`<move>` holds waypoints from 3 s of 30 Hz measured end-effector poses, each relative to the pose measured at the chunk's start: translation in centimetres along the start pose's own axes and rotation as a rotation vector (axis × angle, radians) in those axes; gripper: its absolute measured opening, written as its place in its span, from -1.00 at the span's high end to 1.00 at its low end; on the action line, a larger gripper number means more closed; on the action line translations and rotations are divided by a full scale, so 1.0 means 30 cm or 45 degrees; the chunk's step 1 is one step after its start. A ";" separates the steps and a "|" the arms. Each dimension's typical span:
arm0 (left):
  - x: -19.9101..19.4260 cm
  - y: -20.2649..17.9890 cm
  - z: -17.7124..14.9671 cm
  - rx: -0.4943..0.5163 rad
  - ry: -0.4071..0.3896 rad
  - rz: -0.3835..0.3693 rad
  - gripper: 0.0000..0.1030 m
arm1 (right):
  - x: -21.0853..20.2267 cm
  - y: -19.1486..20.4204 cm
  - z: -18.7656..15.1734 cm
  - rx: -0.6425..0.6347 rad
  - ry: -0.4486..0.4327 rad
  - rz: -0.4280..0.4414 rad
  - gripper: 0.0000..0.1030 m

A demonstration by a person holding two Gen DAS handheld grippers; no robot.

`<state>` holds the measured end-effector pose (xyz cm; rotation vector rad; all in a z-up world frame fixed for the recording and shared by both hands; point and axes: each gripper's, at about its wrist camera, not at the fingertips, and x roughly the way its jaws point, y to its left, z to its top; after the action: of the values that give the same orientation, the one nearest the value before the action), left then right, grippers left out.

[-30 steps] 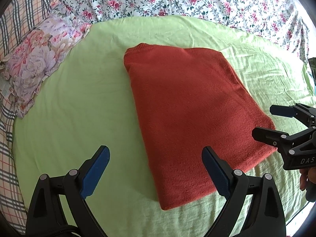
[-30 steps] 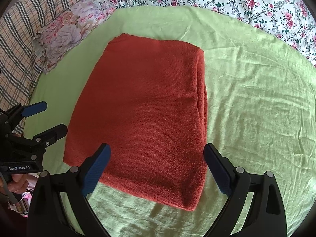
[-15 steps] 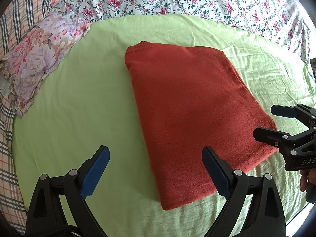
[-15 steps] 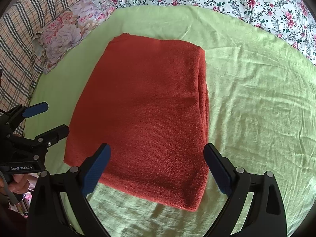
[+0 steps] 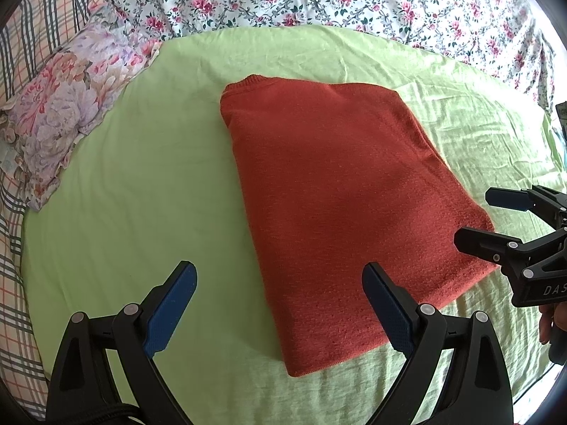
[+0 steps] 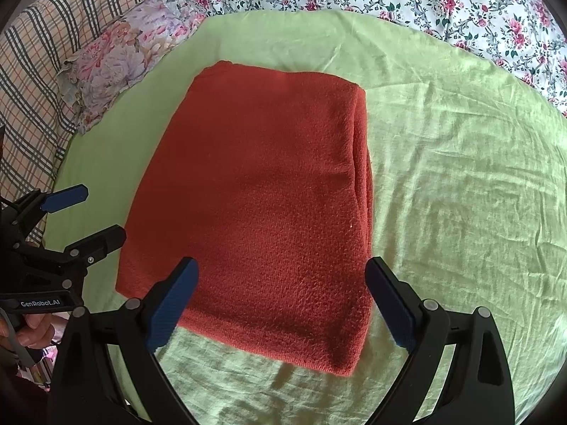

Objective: Fold small clothes

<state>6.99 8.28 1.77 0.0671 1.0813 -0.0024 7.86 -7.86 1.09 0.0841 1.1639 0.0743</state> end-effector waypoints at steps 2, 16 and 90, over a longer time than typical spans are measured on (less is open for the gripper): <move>-0.001 -0.007 -0.002 0.003 0.000 0.000 -0.84 | 0.000 0.001 0.000 0.001 0.000 0.000 -0.84; -0.003 -0.009 0.001 0.009 -0.001 -0.010 -0.84 | -0.019 0.016 -0.007 0.010 -0.011 0.000 -0.84; 0.028 -0.023 0.062 0.050 0.002 -0.032 -0.85 | -0.026 -0.005 0.017 0.048 -0.030 0.001 -0.84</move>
<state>8.99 7.52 1.87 0.0889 1.0837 -0.0463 8.02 -8.10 1.97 0.1184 1.1415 0.0516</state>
